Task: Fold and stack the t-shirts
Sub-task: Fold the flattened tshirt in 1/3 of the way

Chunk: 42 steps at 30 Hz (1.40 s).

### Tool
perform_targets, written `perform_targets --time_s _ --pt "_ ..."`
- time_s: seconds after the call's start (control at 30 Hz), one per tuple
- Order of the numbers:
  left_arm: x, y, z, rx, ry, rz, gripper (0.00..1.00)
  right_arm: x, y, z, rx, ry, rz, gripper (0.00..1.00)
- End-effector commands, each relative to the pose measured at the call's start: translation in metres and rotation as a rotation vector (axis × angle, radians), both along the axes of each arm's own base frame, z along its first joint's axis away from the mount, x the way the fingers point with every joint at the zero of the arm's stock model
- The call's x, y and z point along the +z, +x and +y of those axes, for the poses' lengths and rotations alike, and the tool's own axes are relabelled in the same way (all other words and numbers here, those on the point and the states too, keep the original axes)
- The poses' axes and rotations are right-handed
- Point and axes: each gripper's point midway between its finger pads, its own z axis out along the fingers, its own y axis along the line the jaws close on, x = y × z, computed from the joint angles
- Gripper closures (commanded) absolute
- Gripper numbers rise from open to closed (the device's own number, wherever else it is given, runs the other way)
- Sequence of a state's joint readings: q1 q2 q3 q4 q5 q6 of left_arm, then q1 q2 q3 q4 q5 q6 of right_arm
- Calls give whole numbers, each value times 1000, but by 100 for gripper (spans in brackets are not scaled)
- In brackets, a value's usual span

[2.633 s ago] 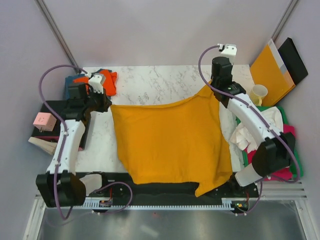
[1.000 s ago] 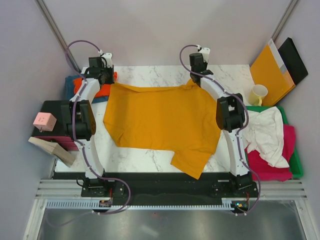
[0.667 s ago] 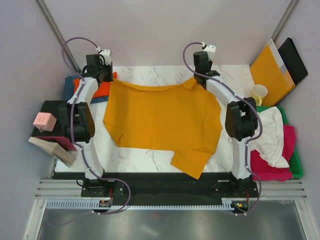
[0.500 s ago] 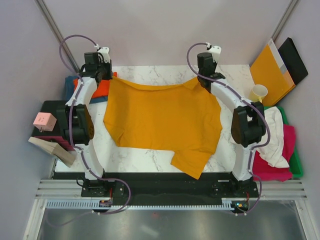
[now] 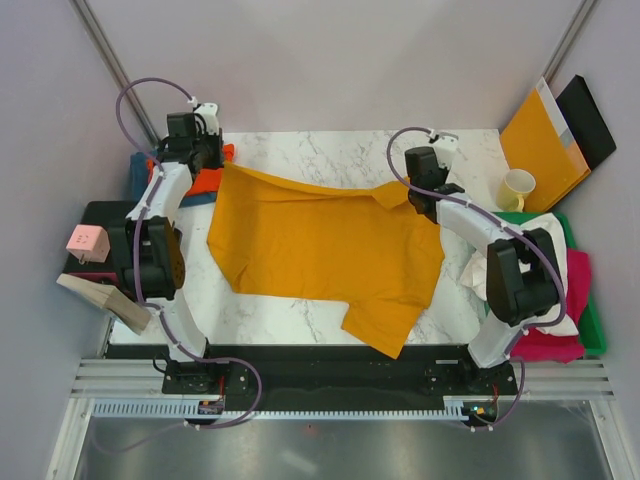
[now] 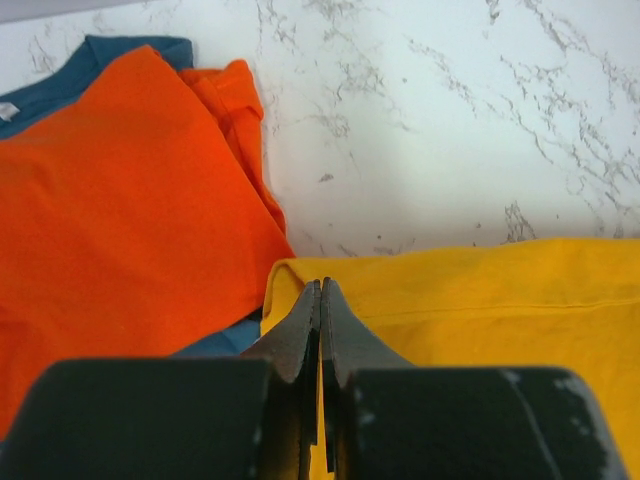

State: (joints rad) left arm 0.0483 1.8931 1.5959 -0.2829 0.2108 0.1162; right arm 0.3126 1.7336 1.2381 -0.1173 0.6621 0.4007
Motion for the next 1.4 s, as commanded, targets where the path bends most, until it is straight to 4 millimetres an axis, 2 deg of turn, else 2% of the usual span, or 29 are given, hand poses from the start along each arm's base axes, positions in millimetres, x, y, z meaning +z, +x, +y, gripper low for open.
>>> perform_targets --time_s 0.0,0.17,0.27,0.47,0.63,0.73,0.77,0.83,0.87,0.93,1.03,1.23,1.37 --pt "20 -9 9 10 27 -45 98 14 -17 -5 -47 50 -59 100" --pt "18 -16 12 23 34 -40 98 -2 -31 -9 -54 48 -20 100" --pt "29 -14 17 35 37 -68 98 -11 -34 -10 -53 43 1 100" --pt "63 -3 23 56 42 -131 98 -3 -20 -7 -48 28 -12 100" --pt "69 -7 26 59 48 -136 98 5 -13 -3 -38 42 -30 100" --pt "60 -15 28 62 56 -117 98 -1 -18 -5 -44 41 -16 100" --pt "51 -20 32 70 54 -97 98 -3 -20 -6 -47 38 -11 100" --pt "49 -26 34 70 46 -96 98 -11 -27 -8 -50 32 6 100" --pt "40 -31 37 75 45 -75 98 -13 -28 -9 -53 36 9 100" --pt "37 -37 38 74 48 -72 98 -20 -33 -9 -54 39 23 100" --pt "16 -47 38 67 45 -29 98 -29 -39 -8 -54 56 39 100" --pt "-9 -58 36 55 43 17 98 -52 -49 -3 -55 73 83 100" --pt "-29 -59 37 52 51 55 98 -65 -53 -2 -59 78 106 100"
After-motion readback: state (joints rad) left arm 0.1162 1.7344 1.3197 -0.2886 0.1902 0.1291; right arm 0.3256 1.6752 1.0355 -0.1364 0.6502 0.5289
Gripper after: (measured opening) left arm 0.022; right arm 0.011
